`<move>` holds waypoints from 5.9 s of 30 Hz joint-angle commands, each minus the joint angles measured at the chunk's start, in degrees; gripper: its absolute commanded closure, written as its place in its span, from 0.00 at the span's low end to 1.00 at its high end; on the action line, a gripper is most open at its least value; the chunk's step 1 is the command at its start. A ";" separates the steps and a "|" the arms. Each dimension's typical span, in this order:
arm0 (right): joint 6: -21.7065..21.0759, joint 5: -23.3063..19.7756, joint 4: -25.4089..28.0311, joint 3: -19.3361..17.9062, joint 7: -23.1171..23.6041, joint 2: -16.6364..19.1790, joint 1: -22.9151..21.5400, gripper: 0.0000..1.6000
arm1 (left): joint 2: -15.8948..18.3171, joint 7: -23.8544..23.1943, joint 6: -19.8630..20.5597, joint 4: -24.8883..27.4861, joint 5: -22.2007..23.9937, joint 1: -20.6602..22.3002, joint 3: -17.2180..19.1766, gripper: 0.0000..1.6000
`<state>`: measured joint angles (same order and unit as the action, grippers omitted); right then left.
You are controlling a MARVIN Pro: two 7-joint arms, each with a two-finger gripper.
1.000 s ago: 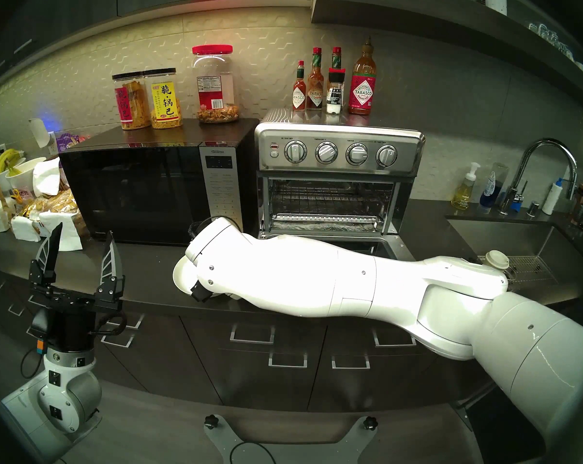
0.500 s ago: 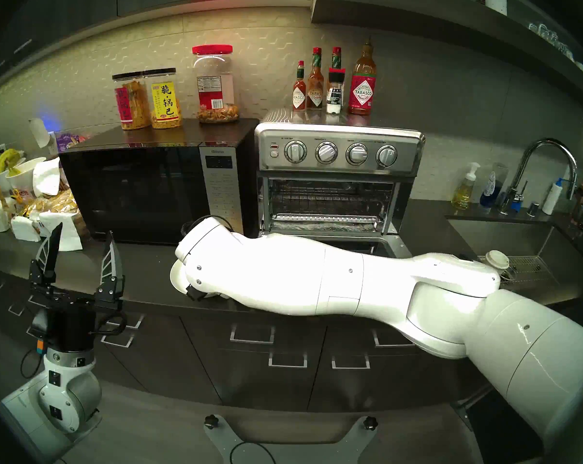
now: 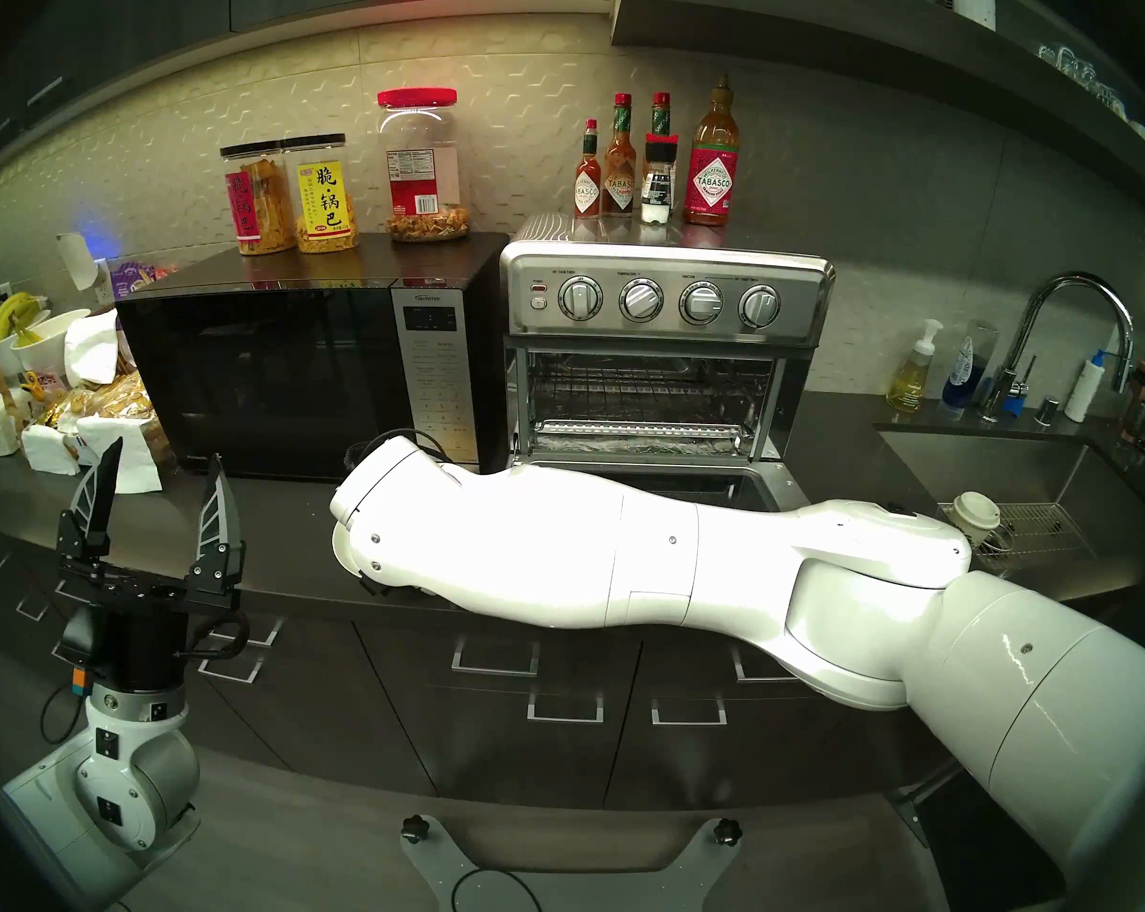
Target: Open the oven and place the bagel inside on the rack
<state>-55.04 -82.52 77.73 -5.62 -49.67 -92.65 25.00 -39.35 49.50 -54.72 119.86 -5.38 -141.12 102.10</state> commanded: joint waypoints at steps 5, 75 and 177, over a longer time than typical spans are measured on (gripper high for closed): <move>0.04 0.63 -6.65 0.89 -6.16 -4.46 1.99 0.00 | -0.02 0.07 -0.03 0.73 0.01 -0.12 0.54 0.00; 0.04 3.90 31.72 -6.87 -6.20 18.09 -2.51 1.00 | -0.02 0.07 -0.08 0.59 -0.04 0.09 0.37 0.00; 0.04 27.27 17.34 -1.49 -4.99 28.43 -5.84 1.00 | -0.03 0.07 -0.04 0.69 -0.01 -0.06 0.49 0.00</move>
<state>-55.13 -57.27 96.29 -8.39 -49.52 -62.76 21.88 -39.35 49.50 -54.72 119.87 -5.40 -141.04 102.08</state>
